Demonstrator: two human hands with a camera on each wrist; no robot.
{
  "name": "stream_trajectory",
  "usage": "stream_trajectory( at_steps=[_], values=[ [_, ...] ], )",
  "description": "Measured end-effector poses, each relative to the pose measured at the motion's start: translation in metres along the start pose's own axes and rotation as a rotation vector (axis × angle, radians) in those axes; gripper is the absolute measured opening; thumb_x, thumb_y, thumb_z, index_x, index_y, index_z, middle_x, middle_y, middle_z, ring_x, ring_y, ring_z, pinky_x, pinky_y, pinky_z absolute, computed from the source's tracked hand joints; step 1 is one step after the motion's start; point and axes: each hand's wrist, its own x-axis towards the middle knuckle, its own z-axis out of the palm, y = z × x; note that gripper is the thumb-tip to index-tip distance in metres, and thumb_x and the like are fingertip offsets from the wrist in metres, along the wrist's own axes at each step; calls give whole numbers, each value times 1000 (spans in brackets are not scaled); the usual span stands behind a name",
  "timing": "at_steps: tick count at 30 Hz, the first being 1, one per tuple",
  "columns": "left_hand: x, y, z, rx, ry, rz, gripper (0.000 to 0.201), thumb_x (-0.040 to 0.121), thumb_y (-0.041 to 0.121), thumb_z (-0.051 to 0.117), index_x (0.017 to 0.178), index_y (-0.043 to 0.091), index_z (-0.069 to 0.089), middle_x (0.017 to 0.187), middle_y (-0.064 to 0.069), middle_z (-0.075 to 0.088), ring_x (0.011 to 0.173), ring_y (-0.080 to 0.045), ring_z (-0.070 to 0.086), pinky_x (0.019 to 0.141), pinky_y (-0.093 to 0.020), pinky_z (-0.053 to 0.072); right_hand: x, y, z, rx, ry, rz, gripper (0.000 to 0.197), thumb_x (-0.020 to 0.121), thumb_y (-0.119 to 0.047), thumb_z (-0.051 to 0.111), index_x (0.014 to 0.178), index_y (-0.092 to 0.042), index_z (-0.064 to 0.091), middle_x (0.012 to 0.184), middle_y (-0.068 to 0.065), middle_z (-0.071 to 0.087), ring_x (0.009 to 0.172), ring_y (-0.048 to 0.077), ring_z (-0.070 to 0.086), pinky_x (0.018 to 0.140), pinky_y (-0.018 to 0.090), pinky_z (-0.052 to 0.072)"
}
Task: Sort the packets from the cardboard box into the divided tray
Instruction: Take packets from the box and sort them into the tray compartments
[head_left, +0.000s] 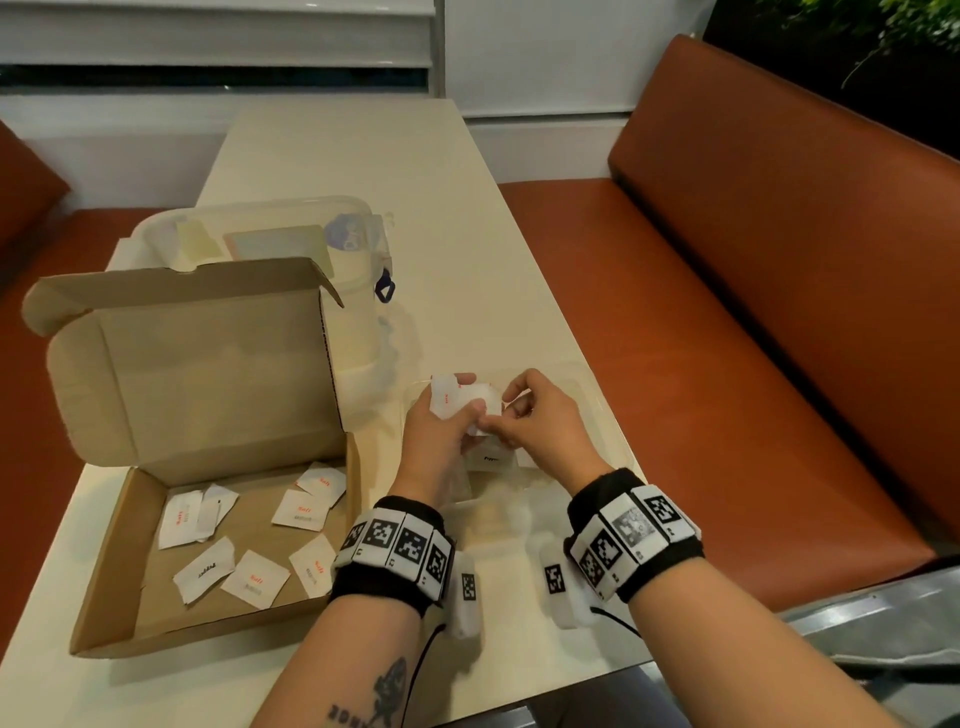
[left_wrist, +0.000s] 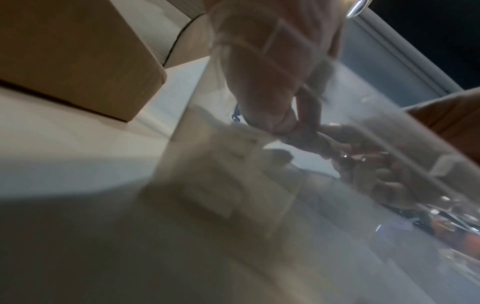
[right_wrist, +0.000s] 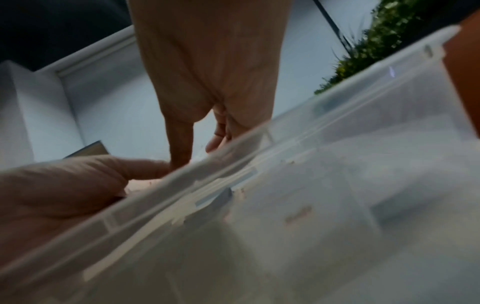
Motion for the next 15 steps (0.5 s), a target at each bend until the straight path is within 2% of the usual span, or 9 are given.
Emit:
stream_trajectory(
  at_steps=[2, 4, 7, 10, 12, 15],
  values=[
    [0, -1, 0, -3, 4, 7, 27, 85, -1, 62, 100, 21, 63, 112, -19, 62, 93, -32, 66, 68, -33, 57, 0, 1, -1, 111, 16, 35, 28, 74, -3, 78, 86, -7, 53, 58, 1, 53, 58, 19, 57, 67, 38, 57],
    [0, -1, 0, 5, 2, 15, 24, 85, 2, 64, 99, 21, 64, 116, -21, 62, 101, -35, 65, 70, -34, 58, 2, 1, -6, 169, 33, 51, 23, 73, -2, 78, 83, -6, 57, 60, 2, 55, 59, 17, 59, 65, 31, 57],
    [0, -1, -1, -33, -7, 17, 21, 90, 3, 59, 100, 21, 65, 117, -19, 63, 99, -28, 66, 71, -31, 58, 6, -1, -12, 161, 56, 34, 17, 75, -3, 76, 76, -11, 62, 66, 2, 59, 61, 12, 57, 60, 19, 51],
    [0, -2, -3, -39, 2, 35, 26, 93, 2, 54, 103, 23, 64, 114, -14, 64, 100, -24, 67, 70, -29, 58, 8, -2, -21, 65, 41, 2, 9, 79, -3, 72, 81, -10, 67, 70, 2, 63, 63, 8, 57, 58, 12, 47],
    [0, -2, -3, -49, 1, 40, 27, 93, 2, 53, 104, 24, 64, 109, -11, 66, 99, -23, 68, 68, -28, 57, 10, -4, -27, 21, -17, -11, 7, 81, -2, 69, 84, -9, 70, 70, 1, 64, 60, 3, 57, 56, 10, 47],
    [0, -2, -1, -46, -9, 3, 22, 91, 5, 59, 103, 22, 64, 113, -14, 63, 101, -28, 66, 68, -29, 58, 14, -10, -31, -85, -98, -43, 7, 82, -3, 70, 83, -10, 72, 62, -5, 61, 50, -6, 53, 54, 9, 46]
  ],
)
